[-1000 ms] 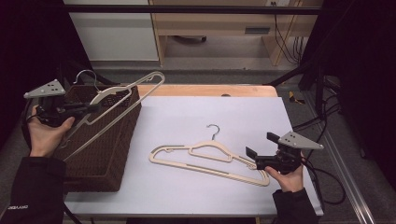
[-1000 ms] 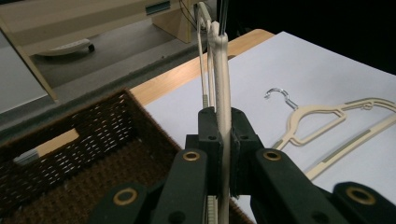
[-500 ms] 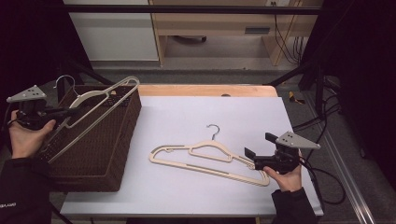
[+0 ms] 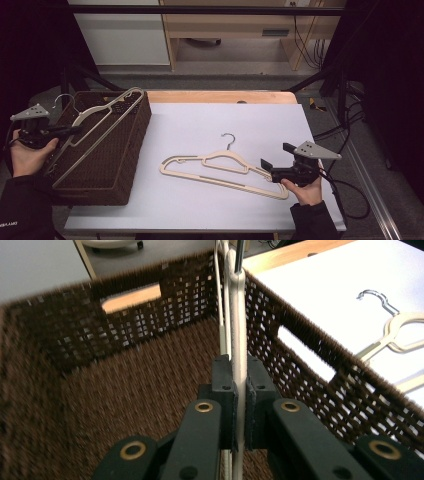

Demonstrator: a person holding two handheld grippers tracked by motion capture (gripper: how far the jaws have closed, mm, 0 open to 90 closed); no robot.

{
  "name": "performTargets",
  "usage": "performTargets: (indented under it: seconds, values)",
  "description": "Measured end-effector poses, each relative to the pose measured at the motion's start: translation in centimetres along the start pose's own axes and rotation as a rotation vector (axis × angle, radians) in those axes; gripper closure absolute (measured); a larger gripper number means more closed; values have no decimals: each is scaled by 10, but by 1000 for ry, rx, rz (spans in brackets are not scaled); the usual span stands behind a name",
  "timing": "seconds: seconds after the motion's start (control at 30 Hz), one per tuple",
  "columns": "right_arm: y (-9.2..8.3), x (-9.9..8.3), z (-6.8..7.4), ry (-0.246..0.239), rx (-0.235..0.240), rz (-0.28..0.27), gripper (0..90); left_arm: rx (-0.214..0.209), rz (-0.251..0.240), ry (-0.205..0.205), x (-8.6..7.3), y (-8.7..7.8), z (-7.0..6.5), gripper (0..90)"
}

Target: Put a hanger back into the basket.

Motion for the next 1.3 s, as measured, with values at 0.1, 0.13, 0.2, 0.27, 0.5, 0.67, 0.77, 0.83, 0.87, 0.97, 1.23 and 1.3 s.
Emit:
performTargets:
  seconds: [0.1, 0.13, 0.2, 0.27, 0.5, 0.67, 0.77, 0.83, 0.87, 0.97, 1.23, 1.3]
  values:
    - [1, -1, 0, 2, -2, 3, 36, 2, 30, -28, -15, 4, 2, 860]
    - [1, -1, 1, -2, 3, 5, 36, 9, 44, -34, -21, 6, 4, 860]
    - [2, -1, 1, 0, 2, 7, 35, 10, 56, -41, -27, 10, 4, 860]
    - [3, -2, 1, -2, 2, 13, 35, 12, 83, -50, -33, 16, 4, 860]
    - [4, -4, 2, -6, 3, 21, 34, 53, 158, -76, -45, 30, 7, 855]
    - [6, -5, 3, -10, 7, 23, 34, 112, 185, -124, -50, 31, 16, 832]
    - [6, -5, 4, -11, 11, 26, 34, 148, 231, -140, -58, 30, 23, 789]
    - [6, -5, 4, -10, 12, 27, 34, 170, 247, -149, -61, 30, 26, 772]
    - [6, -5, 4, -10, 12, 26, 34, 176, 240, -161, -61, 30, 27, 770]
    - [6, -4, 4, -5, 12, 19, 34, 207, 259, -170, -64, 29, 32, 747]
    - [6, -5, 5, -8, 17, 23, 34, 271, 323, -210, -73, 30, 41, 663]
    - [6, -5, 5, -6, 15, 22, 34, 284, 338, -228, -76, 31, 43, 643]
Point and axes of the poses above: each handheld gripper's, and its own axes: y roughly forward along the jaws, x roughly out of its top, z roughly to its left, the point moved 9 cm from there along y, roughly forward along the jaws, and after that the axes turned 2 degrees about -z, right-handed, at the moved point
